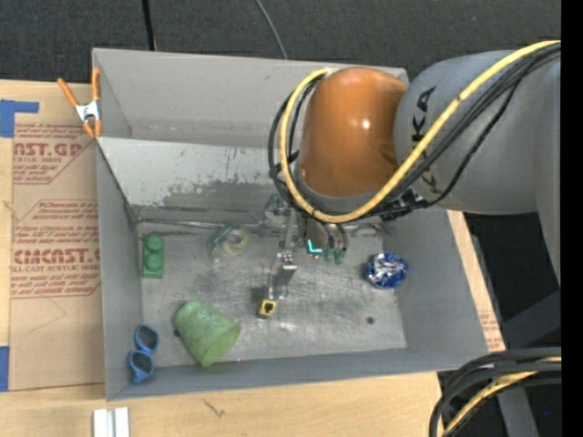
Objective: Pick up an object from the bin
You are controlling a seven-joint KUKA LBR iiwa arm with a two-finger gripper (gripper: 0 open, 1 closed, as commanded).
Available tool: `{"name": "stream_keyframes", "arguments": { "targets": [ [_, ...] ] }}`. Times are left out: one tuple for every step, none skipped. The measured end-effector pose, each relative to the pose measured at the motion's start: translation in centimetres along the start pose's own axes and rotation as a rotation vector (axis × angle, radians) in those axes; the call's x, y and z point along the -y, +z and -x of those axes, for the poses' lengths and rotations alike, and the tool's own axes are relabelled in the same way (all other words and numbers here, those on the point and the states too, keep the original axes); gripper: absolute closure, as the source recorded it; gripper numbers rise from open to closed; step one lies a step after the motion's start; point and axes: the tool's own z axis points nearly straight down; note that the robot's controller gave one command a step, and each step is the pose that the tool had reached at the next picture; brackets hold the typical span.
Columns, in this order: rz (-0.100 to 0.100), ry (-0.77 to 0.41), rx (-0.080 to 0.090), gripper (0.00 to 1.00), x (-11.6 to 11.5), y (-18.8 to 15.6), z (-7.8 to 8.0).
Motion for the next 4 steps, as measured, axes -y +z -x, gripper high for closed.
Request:
{"name": "stream_keyframes", "arguments": {
  "targets": [
    [0.001, 0.001, 0.008, 1.0, 0.1, -0.4, 0.2],
    [0.001, 0.24, 0.003, 1.0, -4.3, 7.3, 3.5],
    [0.003, 0.158, 0.018, 1.0, -2.2, -9.5, 4.0],
    [-0.001, -0.048, 0.001, 1.0, -1.5, 3.1, 3.7]
  ]
}}
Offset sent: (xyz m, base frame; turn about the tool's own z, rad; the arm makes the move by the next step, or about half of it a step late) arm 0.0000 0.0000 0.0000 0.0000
